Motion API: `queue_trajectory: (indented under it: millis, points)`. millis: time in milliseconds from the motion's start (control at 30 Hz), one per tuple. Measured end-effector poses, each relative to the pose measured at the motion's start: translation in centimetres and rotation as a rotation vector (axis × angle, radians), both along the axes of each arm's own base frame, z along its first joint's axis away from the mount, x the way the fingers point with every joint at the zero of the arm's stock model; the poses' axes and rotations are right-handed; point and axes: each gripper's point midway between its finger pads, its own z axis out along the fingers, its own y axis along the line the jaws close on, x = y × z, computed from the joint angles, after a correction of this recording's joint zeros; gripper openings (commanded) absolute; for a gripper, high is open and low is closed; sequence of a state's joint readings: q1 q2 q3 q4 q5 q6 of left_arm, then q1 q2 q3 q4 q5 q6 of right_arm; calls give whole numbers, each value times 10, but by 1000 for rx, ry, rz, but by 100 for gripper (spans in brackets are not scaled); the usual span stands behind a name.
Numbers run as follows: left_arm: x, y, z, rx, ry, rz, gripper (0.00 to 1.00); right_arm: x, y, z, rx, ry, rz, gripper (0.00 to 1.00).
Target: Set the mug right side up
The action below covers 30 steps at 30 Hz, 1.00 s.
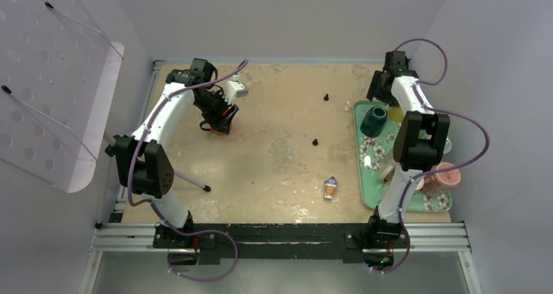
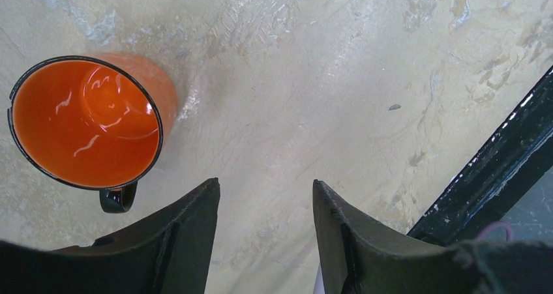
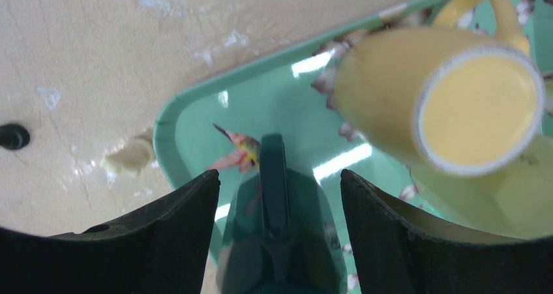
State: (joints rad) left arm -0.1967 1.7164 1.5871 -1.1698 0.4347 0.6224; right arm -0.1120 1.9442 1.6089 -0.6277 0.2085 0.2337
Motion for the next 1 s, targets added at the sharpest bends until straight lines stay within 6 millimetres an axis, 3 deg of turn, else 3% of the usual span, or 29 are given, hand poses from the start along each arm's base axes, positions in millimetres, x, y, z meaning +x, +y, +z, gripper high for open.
queue_trajectory:
  millis: [133, 267, 300, 467, 633, 733, 833, 1000]
  points:
    - [0, 0, 0, -1, 0, -1, 58, 23, -4, -18, -10, 48, 13, 70]
    - [-3, 0, -3, 1, 10, -2, 58, 14, -7, -53, -16, 170, 13, 63]
    - [-4, 1, -4, 2, 15, -2, 58, 11, -7, -58, -16, 191, 15, 56]
    - [-4, 0, -3, -1, 12, -2, 57, -1, 1, -71, 20, 260, 53, 1]
    - [-5, -1, 1, -8, 1, -4, 57, 1, 9, -67, 59, 237, 79, 0]
    - [-6, -1, 5, -14, -9, -5, 57, 2, 13, -54, 75, 203, 93, 0]
    - [-7, -3, 7, -28, -12, -8, 57, 1, 15, -26, 75, 132, 103, 0]
    - [-12, -11, 11, -76, 7, -21, 57, -5, 28, 50, 63, -120, 166, 0]
